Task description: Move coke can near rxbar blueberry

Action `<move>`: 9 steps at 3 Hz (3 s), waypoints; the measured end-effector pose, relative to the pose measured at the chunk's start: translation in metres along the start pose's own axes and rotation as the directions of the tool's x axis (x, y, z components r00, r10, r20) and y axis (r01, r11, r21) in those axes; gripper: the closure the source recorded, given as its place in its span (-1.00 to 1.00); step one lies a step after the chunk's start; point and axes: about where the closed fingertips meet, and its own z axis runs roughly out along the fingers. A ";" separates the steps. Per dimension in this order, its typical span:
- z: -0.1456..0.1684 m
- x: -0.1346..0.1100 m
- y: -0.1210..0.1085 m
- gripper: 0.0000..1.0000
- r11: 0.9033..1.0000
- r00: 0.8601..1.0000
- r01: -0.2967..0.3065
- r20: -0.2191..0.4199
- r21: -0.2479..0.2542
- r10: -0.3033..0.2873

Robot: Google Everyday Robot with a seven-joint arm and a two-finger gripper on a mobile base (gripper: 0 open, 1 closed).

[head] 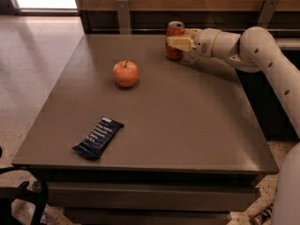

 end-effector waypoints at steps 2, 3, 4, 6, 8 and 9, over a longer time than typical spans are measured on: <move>-0.029 -0.027 0.003 1.00 1.000 1.000 -0.007 0.026 -0.019 0.007; -0.053 -0.042 0.006 1.00 1.000 0.999 -0.002 0.045 -0.017 0.002; -0.081 -0.051 0.024 1.00 0.999 1.000 0.005 0.030 -0.038 -0.004; -0.134 -0.055 0.091 1.00 0.995 0.999 0.040 -0.006 -0.087 -0.041; -0.149 -0.031 0.178 1.00 0.981 0.999 0.039 -0.009 -0.192 -0.042; -0.150 -0.020 0.227 1.00 0.952 0.998 0.056 0.028 -0.300 -0.050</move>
Offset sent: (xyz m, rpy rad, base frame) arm -0.0238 -0.0353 0.0448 0.0351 -0.0070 0.0177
